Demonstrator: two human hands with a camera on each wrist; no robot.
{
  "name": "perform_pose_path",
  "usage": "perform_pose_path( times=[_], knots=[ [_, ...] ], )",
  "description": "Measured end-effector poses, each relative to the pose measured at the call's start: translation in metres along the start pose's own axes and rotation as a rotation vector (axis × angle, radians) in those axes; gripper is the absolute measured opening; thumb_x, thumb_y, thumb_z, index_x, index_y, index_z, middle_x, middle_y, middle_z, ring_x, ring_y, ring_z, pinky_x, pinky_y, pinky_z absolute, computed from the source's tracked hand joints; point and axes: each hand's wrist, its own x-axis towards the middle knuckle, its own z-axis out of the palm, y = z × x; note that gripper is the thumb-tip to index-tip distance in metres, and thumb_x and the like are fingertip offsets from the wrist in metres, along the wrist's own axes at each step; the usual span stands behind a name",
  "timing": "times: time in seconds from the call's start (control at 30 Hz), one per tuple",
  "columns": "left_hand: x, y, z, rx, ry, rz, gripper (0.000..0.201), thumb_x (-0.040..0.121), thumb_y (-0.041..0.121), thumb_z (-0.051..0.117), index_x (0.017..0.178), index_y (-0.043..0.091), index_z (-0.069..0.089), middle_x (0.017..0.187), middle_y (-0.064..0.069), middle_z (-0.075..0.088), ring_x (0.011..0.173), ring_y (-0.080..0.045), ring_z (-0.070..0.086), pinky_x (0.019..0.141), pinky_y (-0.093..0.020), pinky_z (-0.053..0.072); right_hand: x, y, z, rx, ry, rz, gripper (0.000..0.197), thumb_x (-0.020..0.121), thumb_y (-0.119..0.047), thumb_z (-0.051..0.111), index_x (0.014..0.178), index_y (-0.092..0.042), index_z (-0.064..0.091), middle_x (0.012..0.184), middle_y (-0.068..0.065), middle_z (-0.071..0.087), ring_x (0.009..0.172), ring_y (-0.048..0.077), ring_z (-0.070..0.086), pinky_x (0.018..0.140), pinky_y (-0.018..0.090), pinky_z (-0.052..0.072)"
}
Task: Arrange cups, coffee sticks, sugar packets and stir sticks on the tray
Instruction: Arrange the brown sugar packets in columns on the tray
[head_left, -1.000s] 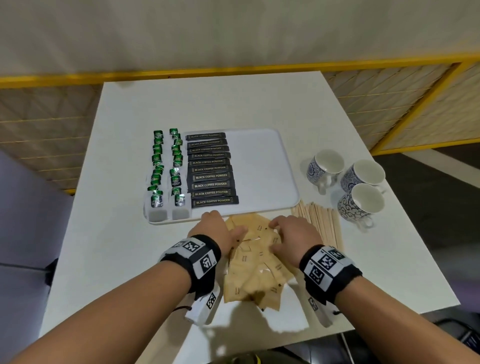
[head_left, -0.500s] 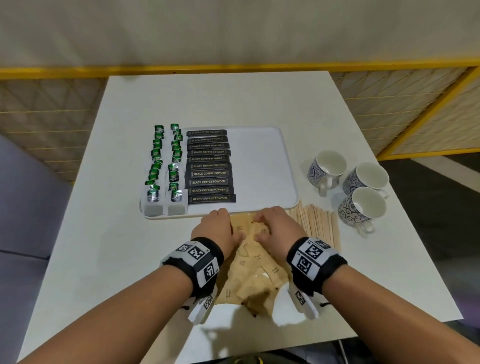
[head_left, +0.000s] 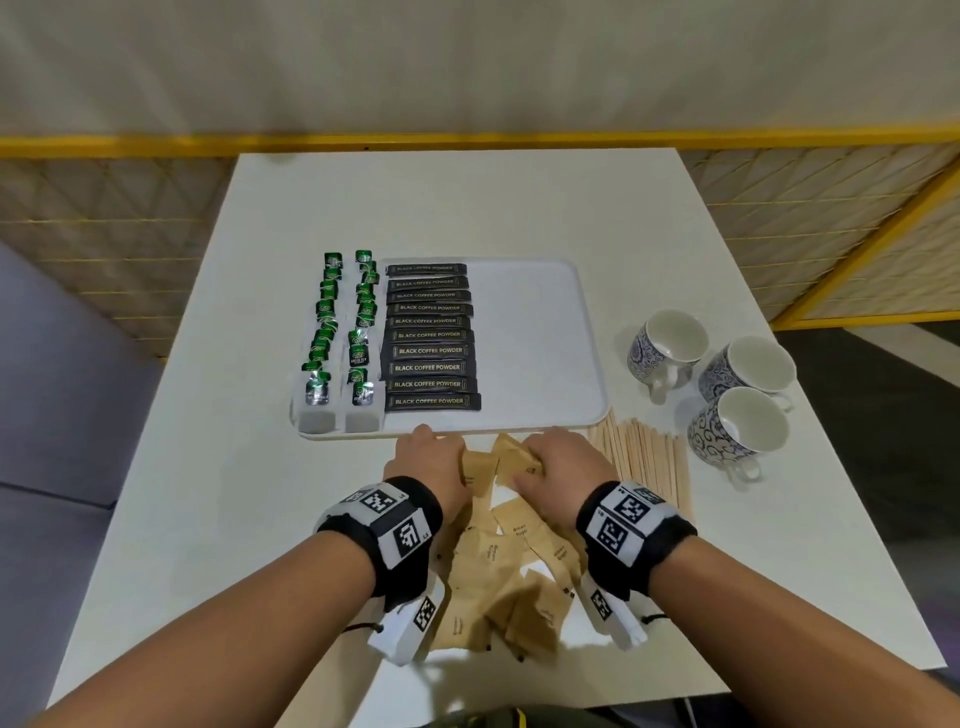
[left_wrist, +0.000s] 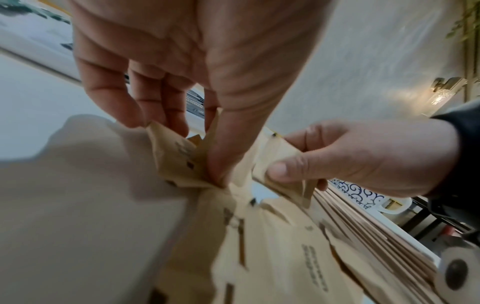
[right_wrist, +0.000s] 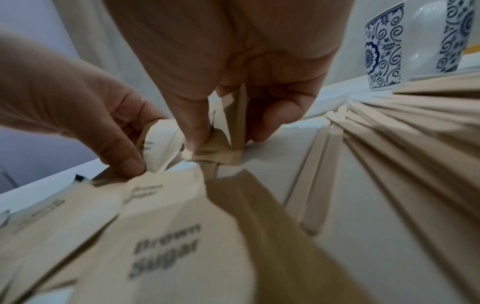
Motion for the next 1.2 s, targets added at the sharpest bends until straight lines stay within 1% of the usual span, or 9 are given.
perform_pose_path(
  times=[0.13,0.2,0.3,0.37,0.47,0.6,0.73,0.97,1.2],
  knots=[
    [0.000,-0.004,-0.006,-0.054,-0.006,0.025,0.020,0.082,0.030,0.059,0.102,0.025,0.058,0.108,-0.006,0.047,0.107,-0.030,0.048,0.093,-0.039,0.045,-0.008,0.008,-0.013,0.044,0.040,-0.061,0.023,0.086,-0.037,0.057,0.074,-0.017,0.058,0.070,-0.004,0.059,0.065,0.015,0.058,0.057,0.031,0.047],
    [0.000,-0.007,-0.007,-0.080,-0.005,0.044,0.022,0.086,0.033,0.055,0.104,0.020,0.055,0.109,-0.008,0.047,0.109,-0.030,0.047,0.093,-0.040,0.044,-0.018,0.008,-0.021,0.028,-0.064,-0.136,0.020,0.087,-0.039,0.058,0.074,-0.025,0.054,0.072,-0.009,0.055,0.066,0.006,0.052,0.057,0.025,0.039],
    [-0.001,-0.012,-0.010,-0.117,0.009,0.040,0.016,0.092,0.031,0.044,0.085,0.017,0.042,0.099,-0.006,0.044,0.102,-0.030,0.047,0.085,-0.037,0.041,-0.035,-0.001,-0.019,-0.029,-0.301,-0.256,0.026,0.086,-0.047,0.061,0.070,-0.032,0.046,0.073,-0.012,0.051,0.067,0.004,0.047,0.059,0.023,0.035],
    [-0.004,-0.018,-0.013,-0.183,-0.008,0.043,0.023,0.089,0.033,0.043,0.073,0.018,0.037,0.087,-0.002,0.041,0.091,-0.027,0.046,0.075,-0.035,0.037,-0.042,-0.008,-0.010,-0.024,-0.395,-0.279,0.020,0.082,-0.052,0.063,0.083,-0.036,0.051,0.083,-0.014,0.054,0.077,0.007,0.051,0.066,0.025,0.037],
    [-0.021,-0.028,-0.020,-0.238,-0.085,0.109,0.031,0.076,0.043,0.047,0.065,0.016,0.036,0.079,-0.002,0.040,0.078,-0.024,0.044,0.066,-0.033,0.035,-0.045,-0.015,0.000,-0.050,-0.467,-0.237,0.042,0.079,-0.055,0.065,0.114,-0.037,0.048,0.095,-0.012,0.051,0.089,0.012,0.051,0.074,0.027,0.039],
    [-0.052,-0.044,-0.013,-0.212,-0.264,0.204,0.036,0.071,0.044,0.050,0.077,0.008,0.055,0.087,-0.010,0.056,0.079,-0.025,0.057,0.070,-0.037,0.047,-0.042,-0.022,0.013,-0.150,-0.439,-0.157,0.067,0.081,-0.050,0.066,0.134,-0.037,0.028,0.116,-0.001,0.058,0.103,0.022,0.056,0.083,0.031,0.044],
    [-0.069,-0.054,0.006,-0.128,-0.342,0.219,0.037,0.066,0.051,0.054,0.076,0.016,0.057,0.089,-0.002,0.055,0.079,-0.018,0.058,0.073,-0.038,0.053,-0.040,-0.023,0.020,-0.182,-0.408,-0.126,0.068,0.081,-0.050,0.064,0.136,-0.036,0.027,0.123,0.000,0.057,0.108,0.023,0.056,0.084,0.030,0.042],
    [-0.072,-0.042,0.020,0.011,-0.227,0.248,0.049,0.058,0.051,0.075,0.090,0.028,0.046,0.092,0.009,0.050,0.079,-0.010,0.052,0.068,-0.027,0.049,-0.036,-0.025,0.026,-0.162,-0.272,-0.126,0.055,0.078,-0.052,0.059,0.126,-0.037,0.038,0.113,-0.007,0.058,0.099,0.017,0.054,0.076,0.027,0.042],
    [-0.063,-0.035,0.020,0.078,-0.174,0.233,0.052,0.064,0.050,0.074,0.098,0.029,0.040,0.096,0.008,0.047,0.084,-0.015,0.052,0.071,-0.028,0.045,-0.035,-0.024,0.021,-0.160,-0.186,-0.172,0.049,0.078,-0.046,0.060,0.123,-0.031,0.046,0.117,-0.008,0.040,0.108,0.014,0.046,0.082,0.028,0.045]
  ],
)
